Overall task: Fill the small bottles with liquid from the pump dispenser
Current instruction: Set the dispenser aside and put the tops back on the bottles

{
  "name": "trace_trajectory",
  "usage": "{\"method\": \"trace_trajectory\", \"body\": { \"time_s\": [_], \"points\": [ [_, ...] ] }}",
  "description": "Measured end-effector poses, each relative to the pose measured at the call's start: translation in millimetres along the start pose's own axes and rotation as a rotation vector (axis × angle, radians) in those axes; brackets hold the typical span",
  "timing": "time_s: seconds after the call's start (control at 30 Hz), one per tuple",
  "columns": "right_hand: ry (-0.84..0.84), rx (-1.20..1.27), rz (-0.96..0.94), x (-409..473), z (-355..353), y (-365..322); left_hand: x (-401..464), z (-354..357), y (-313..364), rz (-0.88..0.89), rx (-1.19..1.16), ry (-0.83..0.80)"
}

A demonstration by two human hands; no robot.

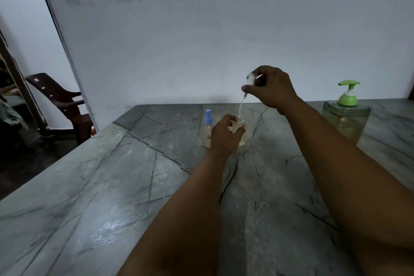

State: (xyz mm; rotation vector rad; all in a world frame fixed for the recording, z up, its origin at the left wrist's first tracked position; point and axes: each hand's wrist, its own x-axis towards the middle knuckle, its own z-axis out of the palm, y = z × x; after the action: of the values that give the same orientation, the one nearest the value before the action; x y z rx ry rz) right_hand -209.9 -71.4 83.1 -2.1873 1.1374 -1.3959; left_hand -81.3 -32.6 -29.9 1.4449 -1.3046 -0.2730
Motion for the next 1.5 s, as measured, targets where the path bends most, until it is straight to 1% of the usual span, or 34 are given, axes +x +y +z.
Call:
{"method": "trace_trajectory", "body": {
  "time_s": [0.1, 0.3, 0.5, 0.6, 0.77, 0.83, 0.93, 1.03, 1.07, 1.1, 1.17, 1.23, 1.3, 1.33, 1.4, 1.43, 1.5],
  "points": [
    [-0.068, -0.078, 0.000, -5.8, 10.8, 4.1, -0.5, -0.6, -0.1, -0.005, 0.003, 0.006],
    [-0.343, -0.117, -0.013, -16.0, 34.5, 20.8, -0.4, -1.4, -1.2, -0.002, 0.003, 0.008],
    [-0.439, -0.188, -0.034, -13.1, 35.8, 27.2, 0.8, 0.0, -2.0, 0.019, 0.000, 0.011],
    [-0.421, -0.214, -0.061, -14.1, 37.7, 27.4, 1.6, -0.1, -3.7, 0.021, 0.000, 0.014],
    [-0.267, -0.265, -0.040, -17.8, 47.4, 26.5, 1.4, -0.9, -4.1, 0.039, 0.016, 0.005],
    [-0.242, -0.254, -0.014, -18.6, 50.9, 27.2, 0.9, -1.2, -3.6, 0.040, 0.006, 0.012],
    [-0.279, -0.248, 0.038, -16.6, 46.9, 24.8, 0.2, -1.7, -2.6, 0.037, 0.012, 0.010],
    [-0.413, -0.078, 0.085, -15.2, 38.7, 20.6, 0.7, -1.7, -2.7, 0.031, 0.021, 0.005],
    [-0.434, -0.047, 0.066, -15.2, 37.4, 20.1, 1.0, -1.6, -2.8, 0.027, 0.023, 0.004],
    [-0.426, -0.069, 0.028, -14.9, 36.9, 20.4, 1.4, -1.6, -3.0, 0.021, 0.022, 0.004],
    [-0.349, -0.149, -0.027, -15.5, 37.4, 21.3, 1.6, -1.6, -2.6, 0.013, 0.018, 0.007],
    [-0.257, -0.181, -0.019, -16.5, 40.5, 24.4, 1.8, -1.4, -3.1, 0.013, 0.015, 0.003],
    [-0.201, -0.231, -0.008, -18.2, 45.9, 29.2, 1.4, -1.4, -3.5, 0.018, 0.010, 0.002],
    [-0.211, -0.262, -0.002, -18.8, 48.3, 30.9, 1.2, -1.6, -3.6, 0.022, 0.002, 0.004],
    [-0.302, -0.263, 0.019, -18.7, 48.1, 32.0, 1.6, -1.8, -4.2, 0.034, -0.007, 0.004],
    [-0.349, -0.205, 0.037, -17.6, 45.4, 31.5, 1.6, -1.8, -4.0, 0.033, 0.000, 0.001],
    [-0.379, -0.039, 0.051, -14.8, 38.8, 29.5, 1.9, -2.0, -3.0, 0.016, 0.012, -0.006]
  ]
}}
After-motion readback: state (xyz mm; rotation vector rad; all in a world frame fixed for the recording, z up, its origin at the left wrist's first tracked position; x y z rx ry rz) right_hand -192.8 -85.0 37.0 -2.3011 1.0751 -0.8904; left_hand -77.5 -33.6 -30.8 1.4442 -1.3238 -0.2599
